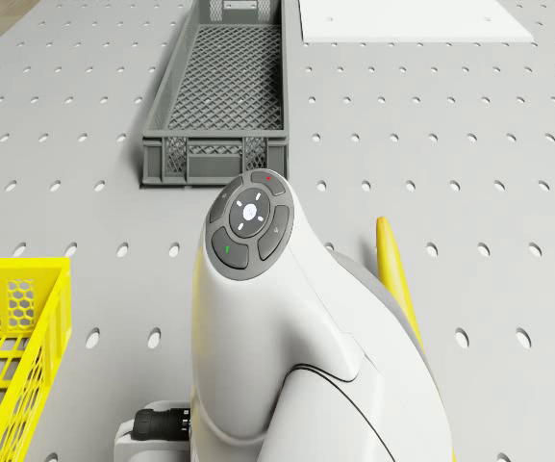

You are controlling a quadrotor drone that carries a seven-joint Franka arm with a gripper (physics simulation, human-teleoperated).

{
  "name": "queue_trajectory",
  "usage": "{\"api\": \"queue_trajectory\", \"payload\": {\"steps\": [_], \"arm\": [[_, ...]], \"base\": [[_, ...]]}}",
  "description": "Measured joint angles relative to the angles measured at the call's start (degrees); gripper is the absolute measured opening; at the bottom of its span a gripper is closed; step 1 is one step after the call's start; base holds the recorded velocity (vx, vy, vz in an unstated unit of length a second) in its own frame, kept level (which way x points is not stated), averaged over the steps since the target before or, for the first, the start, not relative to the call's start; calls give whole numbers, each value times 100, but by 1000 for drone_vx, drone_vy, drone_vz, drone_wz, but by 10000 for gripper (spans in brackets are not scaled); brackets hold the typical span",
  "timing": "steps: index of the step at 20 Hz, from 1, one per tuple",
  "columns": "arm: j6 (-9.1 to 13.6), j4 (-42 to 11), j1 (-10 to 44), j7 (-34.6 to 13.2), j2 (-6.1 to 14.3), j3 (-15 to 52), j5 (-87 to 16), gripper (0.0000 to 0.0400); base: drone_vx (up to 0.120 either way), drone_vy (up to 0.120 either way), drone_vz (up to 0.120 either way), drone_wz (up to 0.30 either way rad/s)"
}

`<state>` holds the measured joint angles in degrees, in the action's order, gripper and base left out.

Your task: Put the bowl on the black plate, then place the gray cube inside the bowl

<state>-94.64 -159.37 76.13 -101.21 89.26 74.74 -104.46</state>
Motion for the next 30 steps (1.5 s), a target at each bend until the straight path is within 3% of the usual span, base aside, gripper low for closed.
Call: {"api": "queue_trajectory", "payload": {"steps": [21,25,30], "arm": [[-82,314,311,-35,-95,-236,-228,400],[-76,323,349,-64,-104,-235,-230,310],[-73,327,366,-77,-109,-235,-232,267]], "base": [[0,0,0,0],[0,0,0,0],[0,0,0,0]]}}
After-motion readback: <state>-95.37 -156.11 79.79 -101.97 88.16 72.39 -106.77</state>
